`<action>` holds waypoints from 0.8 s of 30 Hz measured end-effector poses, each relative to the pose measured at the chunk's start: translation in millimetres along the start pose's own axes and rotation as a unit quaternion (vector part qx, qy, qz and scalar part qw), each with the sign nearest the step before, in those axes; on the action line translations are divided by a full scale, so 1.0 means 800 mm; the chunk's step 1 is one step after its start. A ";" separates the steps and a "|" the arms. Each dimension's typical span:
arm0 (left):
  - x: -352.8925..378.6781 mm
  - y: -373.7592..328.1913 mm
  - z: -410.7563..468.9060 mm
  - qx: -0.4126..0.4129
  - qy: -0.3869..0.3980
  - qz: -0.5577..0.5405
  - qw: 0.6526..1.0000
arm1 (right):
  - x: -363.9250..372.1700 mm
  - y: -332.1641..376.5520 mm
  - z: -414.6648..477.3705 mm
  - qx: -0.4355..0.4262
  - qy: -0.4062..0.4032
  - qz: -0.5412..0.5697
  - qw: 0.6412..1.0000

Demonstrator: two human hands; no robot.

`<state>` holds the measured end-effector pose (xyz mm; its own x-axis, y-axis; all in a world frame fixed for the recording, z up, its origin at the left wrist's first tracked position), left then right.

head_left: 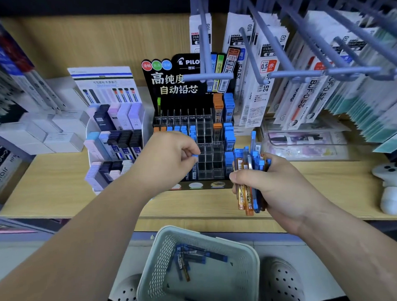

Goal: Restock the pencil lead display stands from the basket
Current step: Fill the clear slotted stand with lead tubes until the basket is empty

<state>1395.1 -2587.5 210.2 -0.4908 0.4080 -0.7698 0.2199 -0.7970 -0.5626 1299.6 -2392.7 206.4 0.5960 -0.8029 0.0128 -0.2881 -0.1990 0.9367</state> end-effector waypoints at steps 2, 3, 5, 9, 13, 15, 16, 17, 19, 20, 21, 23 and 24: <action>0.005 0.002 -0.003 0.033 0.000 0.023 0.999 | 0.003 0.000 -0.001 -0.001 0.001 0.004 1.000; 0.008 0.003 -0.005 0.043 0.002 0.033 0.999 | 0.004 0.000 -0.002 -0.002 0.003 0.005 1.000; 0.012 0.006 -0.006 0.058 0.003 0.046 0.997 | 0.006 0.000 -0.003 0.000 0.005 0.004 1.000; 0.018 0.013 -0.010 0.070 -0.003 0.072 0.995 | 0.006 -0.001 -0.003 0.008 0.003 -0.002 1.000; 0.020 0.018 -0.012 0.047 -0.017 0.084 0.995 | 0.005 -0.003 0.000 0.019 0.007 -0.001 1.000; 0.019 0.020 -0.012 0.038 -0.014 0.085 0.996 | 0.005 -0.004 0.001 0.025 0.005 0.003 1.000; 0.019 0.021 -0.012 0.033 -0.010 0.086 0.996 | 0.005 -0.005 0.001 0.027 0.005 0.004 1.000; 0.018 0.022 -0.012 0.029 -0.006 0.088 0.996 | 0.006 -0.005 0.001 0.030 0.006 0.006 1.000; 0.015 0.023 -0.012 0.022 -0.002 0.095 0.995 | 0.008 -0.004 0.001 0.032 0.013 0.009 0.999; 0.012 0.022 -0.012 0.017 -0.005 0.090 0.996 | 0.010 -0.003 0.001 0.033 0.017 0.010 0.999; 0.009 0.020 -0.012 0.007 -0.013 0.071 0.997 | 0.011 -0.003 0.000 0.033 0.023 0.012 0.999; 0.001 0.008 -0.011 -0.043 -0.038 -0.017 0.998 | 0.015 -0.002 -0.001 0.034 0.040 0.017 0.998; -0.004 0.000 -0.011 -0.086 -0.043 -0.085 0.992 | 0.017 -0.002 -0.002 0.032 0.048 0.016 0.998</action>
<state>1403.6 -2584.8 209.9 -0.6011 0.4848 -0.6353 0.2649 -0.6291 -0.7308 1309.1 -2402.5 205.6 0.6541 -0.7524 0.0777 -0.3528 -0.2126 0.9112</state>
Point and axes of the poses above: each hand's wrist, its own z-axis towards the middle knuckle, its own x-axis out of the palm, y = z × x, the point moved 2 cm from there along z, towards the middle knuckle, and after that the axes turned 8 degrees about -y, right-handed, at the moved point
